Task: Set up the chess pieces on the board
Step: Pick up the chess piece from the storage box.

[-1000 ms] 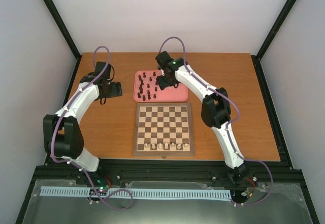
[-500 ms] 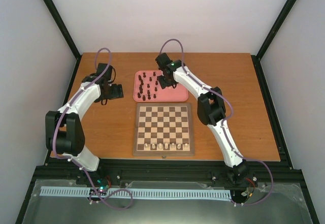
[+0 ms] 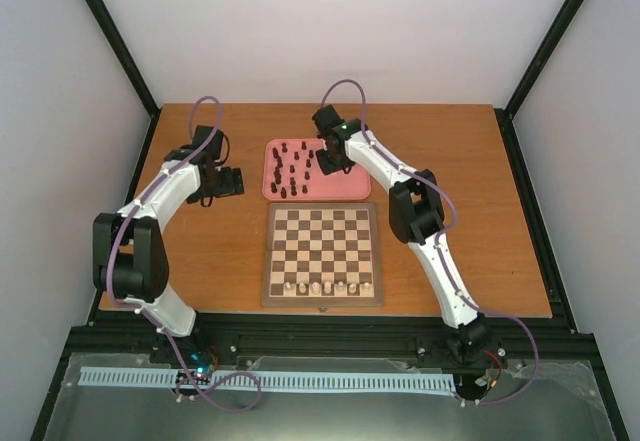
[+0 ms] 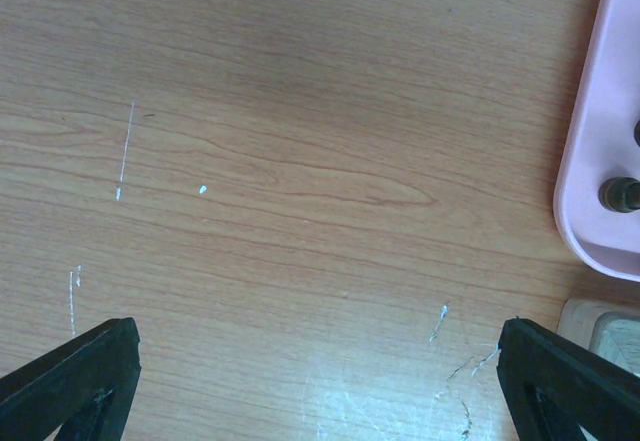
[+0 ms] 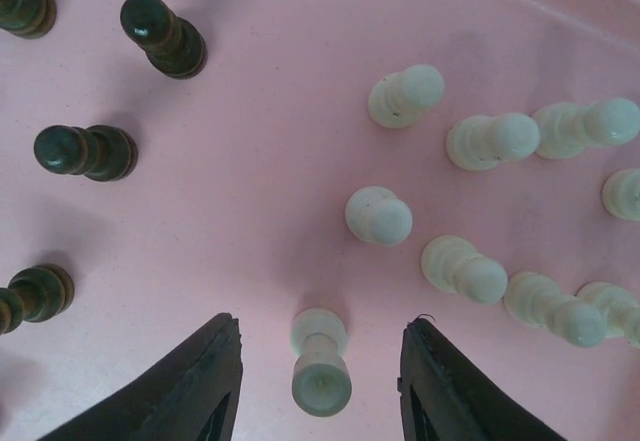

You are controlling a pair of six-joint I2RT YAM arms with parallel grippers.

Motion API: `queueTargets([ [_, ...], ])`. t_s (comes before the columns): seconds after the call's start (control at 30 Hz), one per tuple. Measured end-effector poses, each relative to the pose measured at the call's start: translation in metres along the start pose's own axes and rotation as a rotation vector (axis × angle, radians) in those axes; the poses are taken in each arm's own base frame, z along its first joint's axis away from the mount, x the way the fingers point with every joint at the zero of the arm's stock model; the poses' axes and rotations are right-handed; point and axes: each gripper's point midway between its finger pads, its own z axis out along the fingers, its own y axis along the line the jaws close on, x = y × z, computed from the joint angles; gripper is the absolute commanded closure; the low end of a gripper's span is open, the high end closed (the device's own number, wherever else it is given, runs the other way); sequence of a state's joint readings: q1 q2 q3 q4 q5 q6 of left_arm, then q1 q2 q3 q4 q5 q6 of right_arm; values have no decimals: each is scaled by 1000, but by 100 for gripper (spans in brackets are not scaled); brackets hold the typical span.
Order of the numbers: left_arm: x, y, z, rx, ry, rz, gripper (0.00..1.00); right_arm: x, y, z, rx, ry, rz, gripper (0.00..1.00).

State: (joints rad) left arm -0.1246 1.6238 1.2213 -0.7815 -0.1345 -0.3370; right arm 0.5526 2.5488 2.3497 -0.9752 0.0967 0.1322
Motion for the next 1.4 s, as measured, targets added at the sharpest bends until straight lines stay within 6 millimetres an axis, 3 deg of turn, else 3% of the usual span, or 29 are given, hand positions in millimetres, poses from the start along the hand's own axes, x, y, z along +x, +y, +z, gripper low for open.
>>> queueTargets([
  [0.33, 3, 2, 8, -19, 19, 4, 0, 1, 2, 2, -21, 6, -10, 63],
  [0.57, 3, 3, 8, -23, 18, 4, 0, 2, 2, 3, -23, 8, -15, 72],
  [0.9, 3, 3, 8, -26, 18, 4, 0, 2, -4, 3, -19, 14, -9, 95],
  [1.13, 2, 3, 8, -26, 17, 4, 0, 3, -2, 1, -35, 19, -8, 97],
  [1.27, 2, 3, 7, -24, 14, 3, 0, 7, 5, -13, -45, 22, -16, 97],
  [1.4, 1, 3, 5, -23, 10, 3, 0, 10, 29, -62, -65, -12, -53, 97],
])
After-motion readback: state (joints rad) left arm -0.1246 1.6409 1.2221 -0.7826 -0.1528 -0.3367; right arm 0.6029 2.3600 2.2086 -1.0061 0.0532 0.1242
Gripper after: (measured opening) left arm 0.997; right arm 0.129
